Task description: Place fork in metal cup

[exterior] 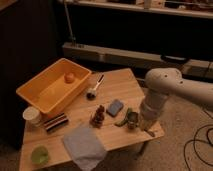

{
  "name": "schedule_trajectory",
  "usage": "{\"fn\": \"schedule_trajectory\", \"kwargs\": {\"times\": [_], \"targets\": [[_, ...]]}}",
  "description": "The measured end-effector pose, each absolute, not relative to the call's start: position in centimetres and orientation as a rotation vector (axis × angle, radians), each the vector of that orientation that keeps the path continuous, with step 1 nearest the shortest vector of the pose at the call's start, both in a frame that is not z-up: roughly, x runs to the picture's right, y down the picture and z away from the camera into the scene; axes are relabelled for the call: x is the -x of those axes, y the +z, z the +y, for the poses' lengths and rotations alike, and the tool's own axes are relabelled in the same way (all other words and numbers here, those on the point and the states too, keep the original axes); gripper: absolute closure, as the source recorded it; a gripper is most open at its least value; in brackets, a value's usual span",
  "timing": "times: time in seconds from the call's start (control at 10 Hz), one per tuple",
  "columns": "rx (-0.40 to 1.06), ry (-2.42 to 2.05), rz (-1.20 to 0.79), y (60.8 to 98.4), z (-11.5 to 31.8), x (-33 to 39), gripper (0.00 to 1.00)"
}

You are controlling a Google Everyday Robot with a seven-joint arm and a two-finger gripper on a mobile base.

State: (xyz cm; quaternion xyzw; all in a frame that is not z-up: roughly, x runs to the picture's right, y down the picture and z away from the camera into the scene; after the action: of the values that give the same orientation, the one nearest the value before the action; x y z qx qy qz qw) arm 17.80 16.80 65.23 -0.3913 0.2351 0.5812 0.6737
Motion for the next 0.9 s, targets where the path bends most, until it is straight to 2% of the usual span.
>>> {"fn": "schedule_trajectory", "kwargs": {"times": [0.4,0.9], "targets": [[0.905,1.296,0.513,64.9,15.7,-17.6,1.00],[0.911,1.328,0.525,67.6,16.8,-18.0,1.00]]}}
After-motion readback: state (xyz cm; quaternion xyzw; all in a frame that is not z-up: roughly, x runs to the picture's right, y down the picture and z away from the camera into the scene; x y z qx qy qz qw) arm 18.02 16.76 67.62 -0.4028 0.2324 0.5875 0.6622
